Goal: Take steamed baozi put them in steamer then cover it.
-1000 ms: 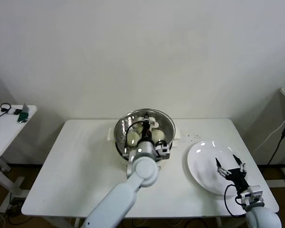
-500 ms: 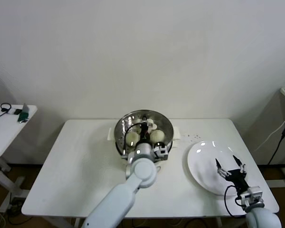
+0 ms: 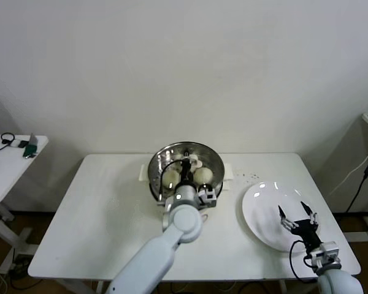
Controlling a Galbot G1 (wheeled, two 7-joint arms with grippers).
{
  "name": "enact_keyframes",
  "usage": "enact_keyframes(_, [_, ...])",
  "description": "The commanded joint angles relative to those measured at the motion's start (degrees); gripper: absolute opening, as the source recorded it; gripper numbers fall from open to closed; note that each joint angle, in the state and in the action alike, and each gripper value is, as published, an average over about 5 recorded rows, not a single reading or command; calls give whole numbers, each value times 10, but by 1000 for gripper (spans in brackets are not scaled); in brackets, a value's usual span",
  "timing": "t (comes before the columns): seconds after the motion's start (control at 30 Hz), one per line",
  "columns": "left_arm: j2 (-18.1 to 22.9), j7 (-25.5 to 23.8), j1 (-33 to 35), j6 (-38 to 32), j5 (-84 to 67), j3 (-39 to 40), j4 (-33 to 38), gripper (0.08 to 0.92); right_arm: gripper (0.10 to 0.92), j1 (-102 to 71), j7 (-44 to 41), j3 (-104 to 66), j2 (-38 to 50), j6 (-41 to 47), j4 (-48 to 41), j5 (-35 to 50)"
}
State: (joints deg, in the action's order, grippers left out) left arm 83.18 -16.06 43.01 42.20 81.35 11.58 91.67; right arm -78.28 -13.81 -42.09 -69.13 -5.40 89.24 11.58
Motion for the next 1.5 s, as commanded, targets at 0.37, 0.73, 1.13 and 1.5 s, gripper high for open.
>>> enact_keyframes(0.37, [-52, -3, 23, 28, -34, 9, 88, 476, 823, -1, -13, -5, 1, 15, 2, 8])
enact_keyframes(0.73, [-102, 1, 70, 28, -68, 6, 177, 794, 823, 3, -13, -2, 1, 21, -1, 5])
enact_keyframes(1.13, [-182, 76, 136, 26, -150, -48, 286, 823, 823, 5, -13, -3, 2, 21, -4, 1])
enact_keyframes(1.5, [-201, 260, 275, -123, -486, -231, 327, 823, 823, 11, -14, 9, 3, 18, 3, 0])
